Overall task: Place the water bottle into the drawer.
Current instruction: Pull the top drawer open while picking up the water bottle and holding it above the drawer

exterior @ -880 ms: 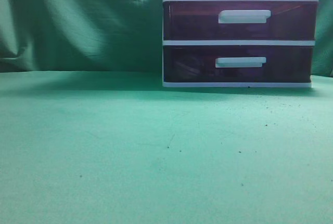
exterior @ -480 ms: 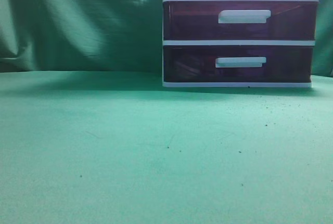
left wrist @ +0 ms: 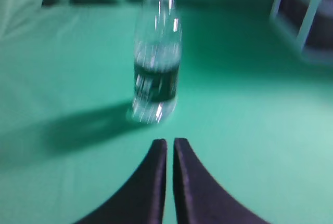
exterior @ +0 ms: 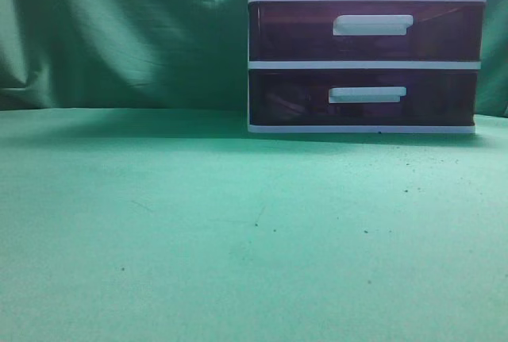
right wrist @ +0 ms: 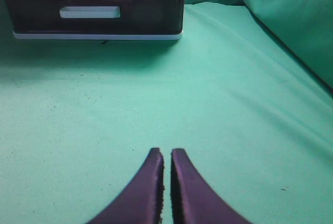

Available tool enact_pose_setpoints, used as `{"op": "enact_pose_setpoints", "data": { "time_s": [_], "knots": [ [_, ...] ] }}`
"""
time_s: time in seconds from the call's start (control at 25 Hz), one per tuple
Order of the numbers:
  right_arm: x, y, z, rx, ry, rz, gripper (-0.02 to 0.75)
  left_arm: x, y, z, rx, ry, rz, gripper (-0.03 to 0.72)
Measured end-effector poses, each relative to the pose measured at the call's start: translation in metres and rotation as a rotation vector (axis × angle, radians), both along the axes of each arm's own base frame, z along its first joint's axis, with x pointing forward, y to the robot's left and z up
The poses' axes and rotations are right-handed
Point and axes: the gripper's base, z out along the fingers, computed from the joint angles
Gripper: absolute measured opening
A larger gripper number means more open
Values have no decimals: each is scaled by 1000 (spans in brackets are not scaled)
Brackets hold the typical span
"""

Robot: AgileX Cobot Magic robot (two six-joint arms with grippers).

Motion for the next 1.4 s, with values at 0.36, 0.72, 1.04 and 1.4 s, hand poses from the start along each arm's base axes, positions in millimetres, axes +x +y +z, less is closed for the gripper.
{"op": "enact_pose_setpoints", "data": {
  "time_s": [0.36, 0.72, 1.04, 1.4],
  "knots": [
    [0, 0, 0, 0, 0, 0, 0, 1, 7, 39, -310, -440, 86, 0],
    [0, 0, 0, 0, 0, 0, 0, 0, 3, 83, -340, -433, 47, 0],
    [0, 0, 0, 0, 0, 0, 0, 50, 2, 95, -275, -94, 57, 0],
    [0, 0, 0, 0, 0, 0, 0, 103, 5, 67, -11, 110, 26, 327]
  ]
}}
